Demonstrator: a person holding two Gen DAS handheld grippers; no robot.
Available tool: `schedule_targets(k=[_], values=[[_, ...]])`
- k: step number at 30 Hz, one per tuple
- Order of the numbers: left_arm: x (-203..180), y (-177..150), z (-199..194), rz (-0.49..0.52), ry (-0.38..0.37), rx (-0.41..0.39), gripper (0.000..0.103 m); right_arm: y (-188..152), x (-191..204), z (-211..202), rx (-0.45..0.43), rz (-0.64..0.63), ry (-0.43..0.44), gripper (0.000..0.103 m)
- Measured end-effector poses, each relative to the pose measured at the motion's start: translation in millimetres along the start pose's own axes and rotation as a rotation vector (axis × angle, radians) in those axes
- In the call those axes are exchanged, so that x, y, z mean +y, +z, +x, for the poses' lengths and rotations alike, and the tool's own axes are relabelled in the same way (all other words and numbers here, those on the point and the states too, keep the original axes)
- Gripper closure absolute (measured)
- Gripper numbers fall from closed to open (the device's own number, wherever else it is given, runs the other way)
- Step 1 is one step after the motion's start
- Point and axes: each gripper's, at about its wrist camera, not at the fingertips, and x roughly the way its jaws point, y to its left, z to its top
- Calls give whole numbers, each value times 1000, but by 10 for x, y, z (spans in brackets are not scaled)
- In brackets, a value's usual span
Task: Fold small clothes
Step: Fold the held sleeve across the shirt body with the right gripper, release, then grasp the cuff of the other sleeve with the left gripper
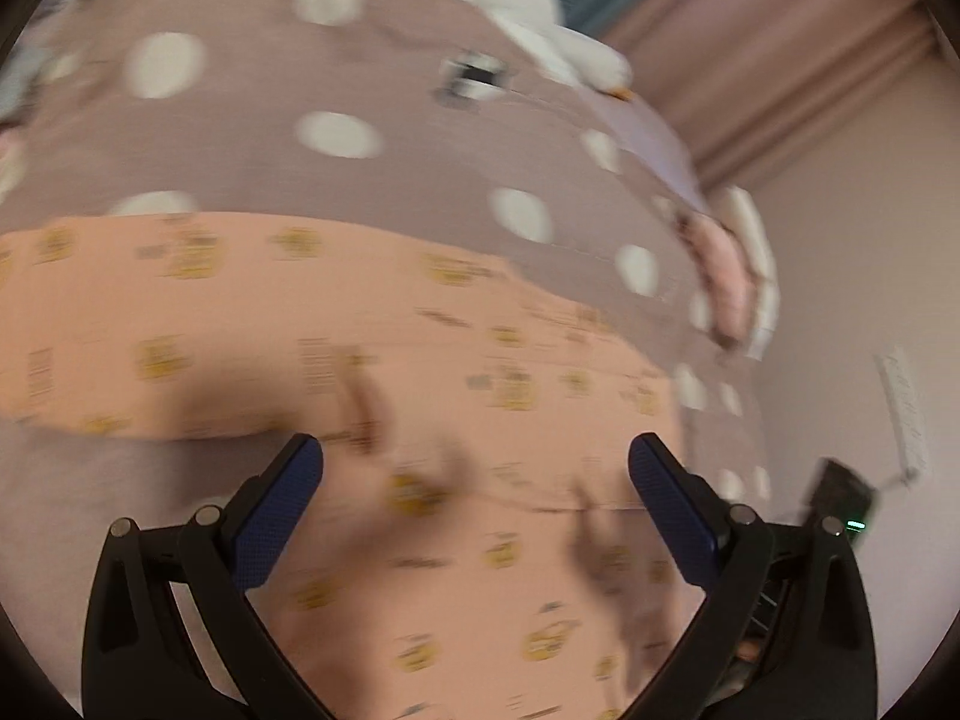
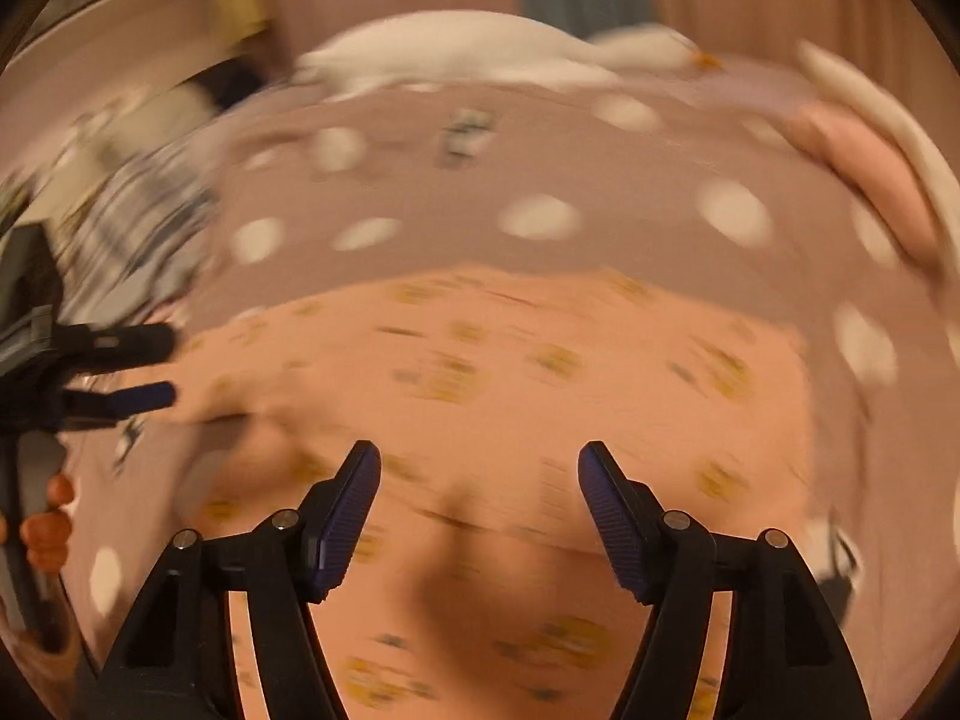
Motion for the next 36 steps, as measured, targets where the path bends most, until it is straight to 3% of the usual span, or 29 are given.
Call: schedule_targets(k=[2,3,5,9,12,15,21,26,29,36], values=[[-89,33,187,13,-56,27,13,-28,-200,18,-3,70,13,50],[-104,45,263,14,-63,37,26,-55,-258,23,-5,98,20,53],[-85,54,445,12,-42,71,38,-101,-370,84,1,159,37,63],[191,-45,741,-17,80,119,39,-257,-533,160,33,206,14,63],[387,-92,756,-45,61,112,49,-330,-620,167,50,217,6,64],[472,-77,549,-93,1,98,43,-321,-608,120,47,225,0,64],[914,-141,-297,-176,-2,-81,25,-316,-404,-127,-8,164,8,63],[1762,-267,-963,-363,76,-209,25,-367,-210,-221,-16,132,40,63],[2206,-352,-1263,-481,83,-275,25,-402,-115,-254,-21,128,57,63],[2835,-405,-1607,-640,101,-398,25,-458,70,-318,-22,111,52,63]])
